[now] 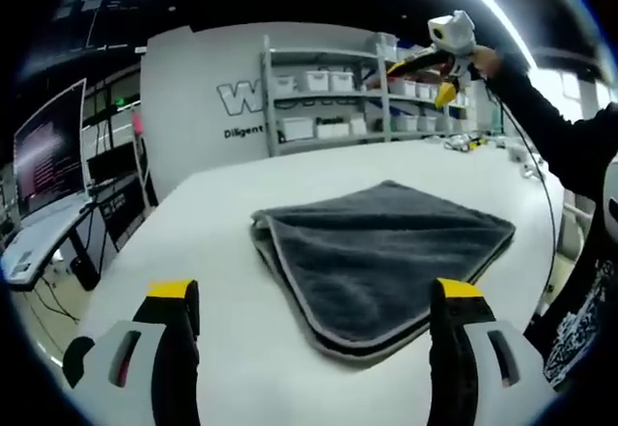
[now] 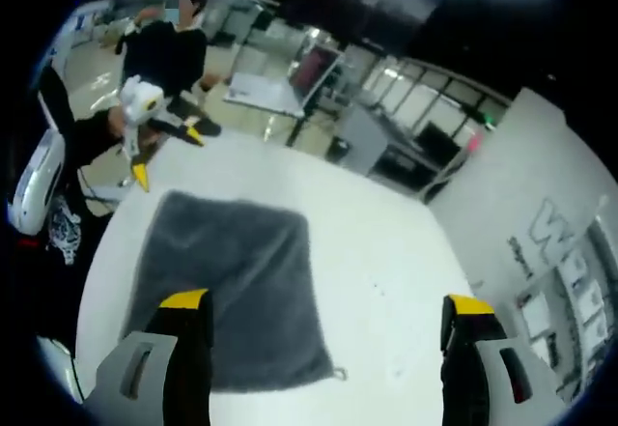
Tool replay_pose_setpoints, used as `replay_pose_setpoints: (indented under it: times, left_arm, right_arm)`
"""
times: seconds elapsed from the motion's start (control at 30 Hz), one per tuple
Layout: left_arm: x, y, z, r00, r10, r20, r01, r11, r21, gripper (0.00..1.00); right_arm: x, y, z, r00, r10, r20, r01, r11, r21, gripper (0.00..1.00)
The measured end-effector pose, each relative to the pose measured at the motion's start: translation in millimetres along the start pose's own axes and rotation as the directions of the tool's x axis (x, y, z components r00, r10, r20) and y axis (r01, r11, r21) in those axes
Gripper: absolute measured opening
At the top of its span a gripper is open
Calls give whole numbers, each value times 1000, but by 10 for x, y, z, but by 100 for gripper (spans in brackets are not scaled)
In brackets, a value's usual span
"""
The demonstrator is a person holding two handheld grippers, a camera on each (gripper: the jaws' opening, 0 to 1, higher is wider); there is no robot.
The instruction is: Open the folded towel by lifting each exposed corner and separating the folded layers until the towel lies flat within the target outline without major curled edges
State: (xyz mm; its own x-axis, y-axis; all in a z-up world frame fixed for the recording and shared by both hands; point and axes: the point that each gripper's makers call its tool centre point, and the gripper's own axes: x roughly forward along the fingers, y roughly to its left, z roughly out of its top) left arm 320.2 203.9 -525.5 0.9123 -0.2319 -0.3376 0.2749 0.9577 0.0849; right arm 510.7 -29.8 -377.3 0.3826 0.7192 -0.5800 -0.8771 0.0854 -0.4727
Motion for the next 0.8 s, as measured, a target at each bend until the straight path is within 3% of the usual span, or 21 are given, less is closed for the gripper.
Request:
replay_pose_setpoints:
  times: [0.4,0.6,0.8]
  left_arm:
    - [-16,-37,-37,1000,-19,-19,19,1000,-14,93]
    - [25,-102,-102,999,-32,-38,32,999,6,90]
    - [-12,-118,-100,998,-46,-33,46,999,1,85]
  right_arm:
    - [134,-334,117,994,75,-77,-82,993,-82,99]
    - [356,-345,223,988,119,-99,-132,982,-135,99]
    - [422,-273,310,978,178,-106,-195,964,-180,93]
